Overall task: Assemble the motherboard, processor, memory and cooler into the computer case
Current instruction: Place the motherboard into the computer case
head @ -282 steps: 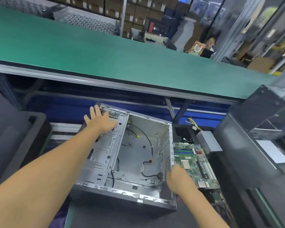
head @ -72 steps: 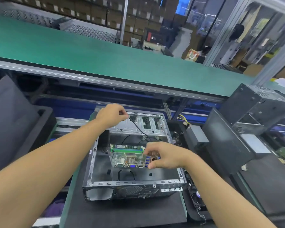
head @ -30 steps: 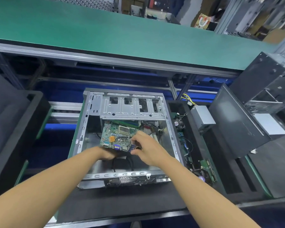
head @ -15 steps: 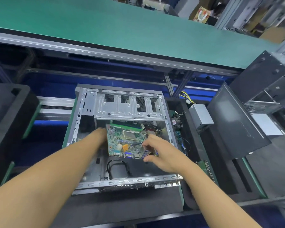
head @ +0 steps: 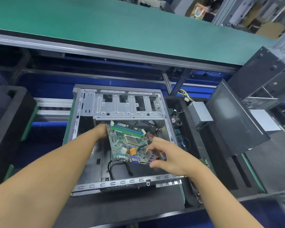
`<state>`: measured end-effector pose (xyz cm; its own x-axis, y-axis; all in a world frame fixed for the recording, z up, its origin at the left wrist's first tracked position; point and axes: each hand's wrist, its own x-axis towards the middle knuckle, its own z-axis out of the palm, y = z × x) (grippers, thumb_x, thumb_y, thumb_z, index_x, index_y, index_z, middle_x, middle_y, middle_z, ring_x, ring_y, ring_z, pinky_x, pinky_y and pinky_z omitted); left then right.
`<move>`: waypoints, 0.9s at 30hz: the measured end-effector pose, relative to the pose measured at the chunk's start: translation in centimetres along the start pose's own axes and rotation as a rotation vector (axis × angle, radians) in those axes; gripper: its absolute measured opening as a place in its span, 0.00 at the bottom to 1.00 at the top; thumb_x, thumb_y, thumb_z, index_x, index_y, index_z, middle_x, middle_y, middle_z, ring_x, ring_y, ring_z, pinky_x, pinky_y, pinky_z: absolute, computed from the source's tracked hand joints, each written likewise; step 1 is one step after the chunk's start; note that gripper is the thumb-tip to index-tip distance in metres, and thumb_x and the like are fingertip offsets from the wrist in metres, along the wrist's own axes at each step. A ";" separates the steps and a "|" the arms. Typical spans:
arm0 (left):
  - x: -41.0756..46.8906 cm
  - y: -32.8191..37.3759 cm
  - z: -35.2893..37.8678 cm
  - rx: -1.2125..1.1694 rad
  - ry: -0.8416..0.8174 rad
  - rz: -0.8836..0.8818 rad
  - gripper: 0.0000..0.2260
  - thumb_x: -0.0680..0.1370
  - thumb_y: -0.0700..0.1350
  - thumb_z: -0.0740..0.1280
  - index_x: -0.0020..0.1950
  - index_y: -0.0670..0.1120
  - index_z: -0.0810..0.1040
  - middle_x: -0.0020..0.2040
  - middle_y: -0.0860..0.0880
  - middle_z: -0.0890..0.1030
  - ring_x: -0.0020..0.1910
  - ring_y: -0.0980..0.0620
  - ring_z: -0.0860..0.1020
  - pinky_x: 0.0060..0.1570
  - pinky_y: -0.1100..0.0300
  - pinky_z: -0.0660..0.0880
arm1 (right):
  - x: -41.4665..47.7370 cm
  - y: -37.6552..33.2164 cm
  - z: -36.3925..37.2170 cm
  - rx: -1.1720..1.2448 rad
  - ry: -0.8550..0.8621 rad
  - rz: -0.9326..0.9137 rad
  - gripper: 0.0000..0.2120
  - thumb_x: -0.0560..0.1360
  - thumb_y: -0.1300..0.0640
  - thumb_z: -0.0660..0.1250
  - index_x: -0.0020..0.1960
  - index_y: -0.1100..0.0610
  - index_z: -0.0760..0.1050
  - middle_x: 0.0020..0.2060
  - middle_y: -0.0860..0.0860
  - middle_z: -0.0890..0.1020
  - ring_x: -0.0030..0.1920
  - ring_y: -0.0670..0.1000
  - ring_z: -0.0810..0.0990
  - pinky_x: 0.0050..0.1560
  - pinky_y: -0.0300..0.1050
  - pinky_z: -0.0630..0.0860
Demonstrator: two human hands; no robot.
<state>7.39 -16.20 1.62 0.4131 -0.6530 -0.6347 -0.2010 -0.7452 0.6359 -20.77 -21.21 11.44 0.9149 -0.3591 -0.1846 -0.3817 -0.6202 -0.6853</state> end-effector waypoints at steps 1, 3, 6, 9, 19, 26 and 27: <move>0.5 -0.4 0.1 0.004 0.031 0.005 0.10 0.81 0.35 0.60 0.62 0.37 0.73 0.58 0.37 0.76 0.51 0.48 0.70 0.51 0.56 0.69 | -0.1 0.1 0.0 0.005 0.005 0.003 0.13 0.73 0.58 0.76 0.54 0.55 0.75 0.43 0.40 0.69 0.42 0.43 0.70 0.46 0.32 0.66; 1.1 -0.8 0.2 -0.034 0.102 -0.033 0.14 0.80 0.34 0.61 0.65 0.33 0.73 0.61 0.36 0.77 0.50 0.48 0.72 0.55 0.54 0.72 | -0.1 0.2 0.0 0.014 0.014 0.015 0.13 0.73 0.58 0.76 0.54 0.56 0.76 0.43 0.40 0.70 0.42 0.42 0.70 0.46 0.31 0.66; 2.0 -2.3 0.6 -0.276 0.179 -0.027 0.17 0.80 0.31 0.58 0.68 0.35 0.71 0.63 0.36 0.77 0.56 0.43 0.76 0.61 0.50 0.74 | 0.0 0.2 0.4 -0.009 -0.027 0.025 0.13 0.74 0.55 0.75 0.53 0.53 0.74 0.44 0.40 0.70 0.43 0.43 0.70 0.48 0.36 0.68; 2.1 -3.2 1.0 -0.481 0.224 -0.086 0.17 0.79 0.33 0.58 0.68 0.39 0.72 0.60 0.38 0.78 0.54 0.42 0.76 0.56 0.53 0.74 | 0.2 0.0 1.1 -0.060 -0.105 0.011 0.12 0.75 0.53 0.74 0.51 0.49 0.71 0.45 0.38 0.70 0.44 0.44 0.70 0.49 0.40 0.70; 1.5 -1.0 0.8 -0.008 -0.030 0.063 0.25 0.83 0.53 0.52 0.74 0.39 0.64 0.69 0.41 0.72 0.68 0.43 0.70 0.68 0.51 0.62 | 0.6 -0.7 2.5 -0.182 -0.189 0.020 0.15 0.76 0.50 0.73 0.49 0.42 0.66 0.47 0.41 0.70 0.45 0.47 0.72 0.50 0.48 0.74; 1.8 4.1 2.3 0.540 -0.151 0.187 0.28 0.83 0.58 0.52 0.75 0.39 0.64 0.75 0.41 0.65 0.71 0.42 0.66 0.67 0.53 0.63 | 1.6 -2.1 2.7 -0.215 -0.195 0.006 0.12 0.77 0.51 0.72 0.52 0.46 0.68 0.48 0.43 0.71 0.47 0.48 0.72 0.52 0.48 0.74; 2.1 4.4 2.6 0.563 -0.174 0.176 0.28 0.83 0.58 0.50 0.74 0.39 0.65 0.75 0.41 0.65 0.71 0.42 0.67 0.67 0.52 0.63 | 1.7 -2.3 2.7 -0.225 -0.198 -0.001 0.12 0.77 0.51 0.72 0.53 0.47 0.69 0.49 0.43 0.71 0.47 0.47 0.72 0.52 0.47 0.73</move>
<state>5.10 -21.24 1.95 0.1898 -0.7496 -0.6341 -0.7107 -0.5505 0.4380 -17.98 -18.51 10.79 0.9147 -0.2289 -0.3332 -0.3802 -0.7671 -0.5167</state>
